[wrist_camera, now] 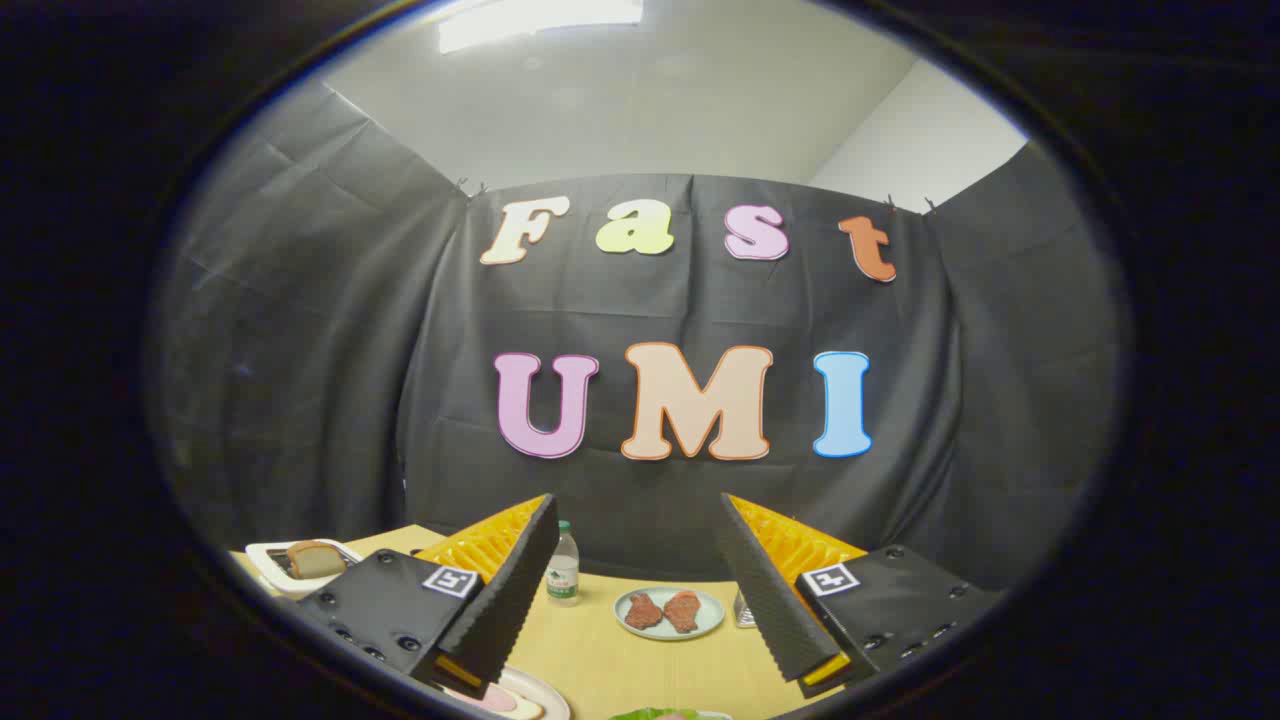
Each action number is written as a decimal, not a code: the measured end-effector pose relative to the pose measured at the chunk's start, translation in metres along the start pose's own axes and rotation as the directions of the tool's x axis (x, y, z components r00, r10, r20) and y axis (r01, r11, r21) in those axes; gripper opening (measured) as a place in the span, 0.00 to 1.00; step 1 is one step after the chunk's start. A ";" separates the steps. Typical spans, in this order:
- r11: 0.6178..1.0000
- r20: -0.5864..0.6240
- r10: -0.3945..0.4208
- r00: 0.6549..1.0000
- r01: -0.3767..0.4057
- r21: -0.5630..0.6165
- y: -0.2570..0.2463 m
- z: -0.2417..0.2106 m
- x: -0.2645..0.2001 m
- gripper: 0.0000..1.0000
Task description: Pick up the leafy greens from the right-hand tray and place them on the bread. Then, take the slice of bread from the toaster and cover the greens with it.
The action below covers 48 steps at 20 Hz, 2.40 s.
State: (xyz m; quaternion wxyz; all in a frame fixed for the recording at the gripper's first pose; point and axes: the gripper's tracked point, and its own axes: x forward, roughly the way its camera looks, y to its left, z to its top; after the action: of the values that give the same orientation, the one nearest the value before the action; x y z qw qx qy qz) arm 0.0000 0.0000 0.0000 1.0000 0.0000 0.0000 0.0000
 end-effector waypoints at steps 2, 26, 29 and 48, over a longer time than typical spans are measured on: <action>1.000 0.006 -0.006 1.000 0.006 0.002 -0.006 0.002 0.000 1.00; 0.998 -0.023 0.064 0.998 -0.064 0.000 -0.016 -0.007 -0.007 1.00; 0.994 -0.047 0.104 0.993 -0.105 -0.034 -0.014 -0.014 -0.006 1.00; 0.891 -0.370 0.358 0.858 -0.431 -0.139 -0.037 -0.123 -0.016 1.00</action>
State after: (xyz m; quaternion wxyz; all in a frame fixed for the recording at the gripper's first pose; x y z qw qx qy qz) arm -0.0157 -0.0369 -0.1229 0.9576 -0.1089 0.1695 0.2060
